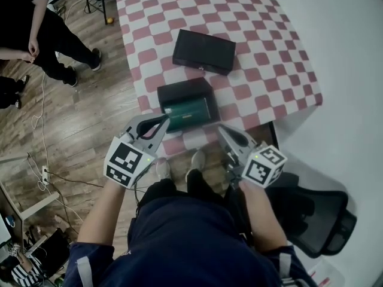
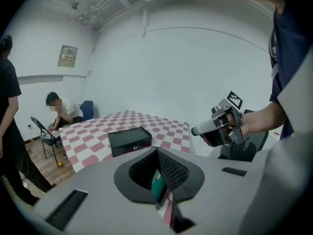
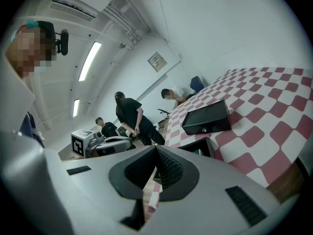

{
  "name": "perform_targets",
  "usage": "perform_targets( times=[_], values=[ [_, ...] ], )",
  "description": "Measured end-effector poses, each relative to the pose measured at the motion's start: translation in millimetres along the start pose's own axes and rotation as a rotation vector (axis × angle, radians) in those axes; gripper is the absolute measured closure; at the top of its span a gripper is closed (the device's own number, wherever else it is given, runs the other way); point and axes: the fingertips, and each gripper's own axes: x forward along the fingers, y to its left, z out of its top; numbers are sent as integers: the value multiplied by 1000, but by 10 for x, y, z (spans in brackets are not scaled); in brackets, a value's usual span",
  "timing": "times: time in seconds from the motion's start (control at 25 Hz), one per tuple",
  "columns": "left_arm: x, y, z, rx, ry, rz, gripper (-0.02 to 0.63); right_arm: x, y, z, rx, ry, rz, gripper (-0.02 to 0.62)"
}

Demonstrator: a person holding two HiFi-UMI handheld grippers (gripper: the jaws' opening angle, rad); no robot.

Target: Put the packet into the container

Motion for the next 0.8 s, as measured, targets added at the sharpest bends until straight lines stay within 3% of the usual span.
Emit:
perform_targets(
  times=[0.2,0.36,0.8],
  values=[
    [-177,61,23,-45,-53,2,581,33,213,49,-95,0,-14,578],
    [-268,87,15,-86,-80,-6,581,37,356,127,-91,-29,5,579],
    [-449,64,-18,-107,-95,-42,582,31,651,245,-133,-69,15,580]
  ],
)
